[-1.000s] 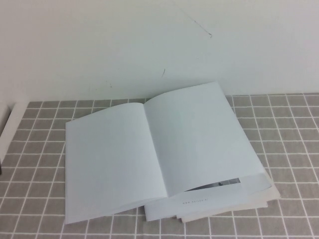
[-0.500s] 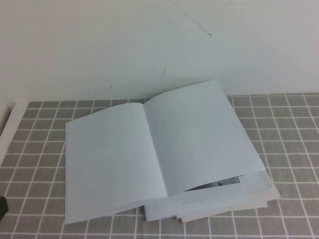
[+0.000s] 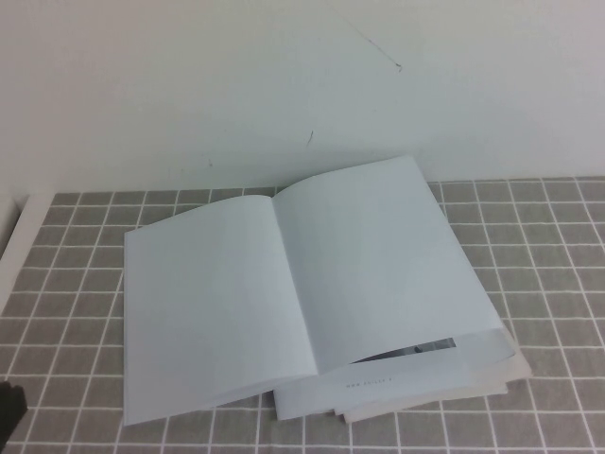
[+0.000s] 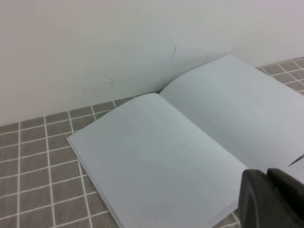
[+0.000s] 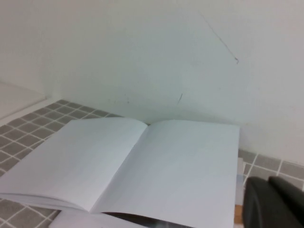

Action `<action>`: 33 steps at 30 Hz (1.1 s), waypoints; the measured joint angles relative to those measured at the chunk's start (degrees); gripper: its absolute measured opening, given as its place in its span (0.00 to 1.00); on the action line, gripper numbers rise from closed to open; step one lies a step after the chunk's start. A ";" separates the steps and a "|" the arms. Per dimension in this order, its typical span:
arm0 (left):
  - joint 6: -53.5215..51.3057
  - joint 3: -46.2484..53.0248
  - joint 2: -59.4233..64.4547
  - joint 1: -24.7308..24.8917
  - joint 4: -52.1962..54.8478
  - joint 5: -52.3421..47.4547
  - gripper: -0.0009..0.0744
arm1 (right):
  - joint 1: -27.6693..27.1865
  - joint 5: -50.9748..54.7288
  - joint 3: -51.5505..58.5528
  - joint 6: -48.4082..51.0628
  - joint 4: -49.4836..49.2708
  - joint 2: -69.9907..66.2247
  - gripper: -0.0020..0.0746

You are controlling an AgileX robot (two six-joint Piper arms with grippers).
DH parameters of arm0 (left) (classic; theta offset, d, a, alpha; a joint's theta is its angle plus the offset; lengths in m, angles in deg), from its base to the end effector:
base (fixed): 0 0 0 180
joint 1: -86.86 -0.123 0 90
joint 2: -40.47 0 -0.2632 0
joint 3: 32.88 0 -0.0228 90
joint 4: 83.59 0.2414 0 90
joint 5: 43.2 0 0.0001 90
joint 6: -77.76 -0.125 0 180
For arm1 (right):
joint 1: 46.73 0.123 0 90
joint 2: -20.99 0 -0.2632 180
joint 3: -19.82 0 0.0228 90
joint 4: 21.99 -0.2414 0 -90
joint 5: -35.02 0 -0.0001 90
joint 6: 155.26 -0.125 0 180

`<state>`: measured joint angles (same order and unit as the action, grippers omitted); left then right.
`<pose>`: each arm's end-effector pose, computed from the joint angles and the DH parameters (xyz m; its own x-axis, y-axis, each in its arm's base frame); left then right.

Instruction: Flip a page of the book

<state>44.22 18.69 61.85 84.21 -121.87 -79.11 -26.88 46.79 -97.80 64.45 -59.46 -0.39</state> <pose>0.0947 -0.0411 0.2861 -0.2121 0.0057 -0.9772 0.3148 0.9471 -0.0628 0.1040 0.0541 0.2610 -0.0293 -0.0626 -0.9976 -0.4555 0.8892 -0.0424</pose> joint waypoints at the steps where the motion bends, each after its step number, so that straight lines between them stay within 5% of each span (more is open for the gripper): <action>1: 0.00 0.00 0.00 0.00 0.00 0.35 0.01 | 0.00 -0.59 0.26 0.13 -0.42 0.00 0.02; 29: -0.15 0.00 -0.42 0.00 0.62 -4.98 0.01 | 0.00 10.04 0.39 1.42 -1.84 0.00 0.02; 33: 3.33 2.89 -3.98 0.00 6.55 2.13 0.01 | 0.00 10.13 0.39 1.42 -1.86 0.00 0.02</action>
<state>47.55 21.58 57.87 84.21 -115.33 -76.98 -26.88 56.92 -97.41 65.86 -61.32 -0.39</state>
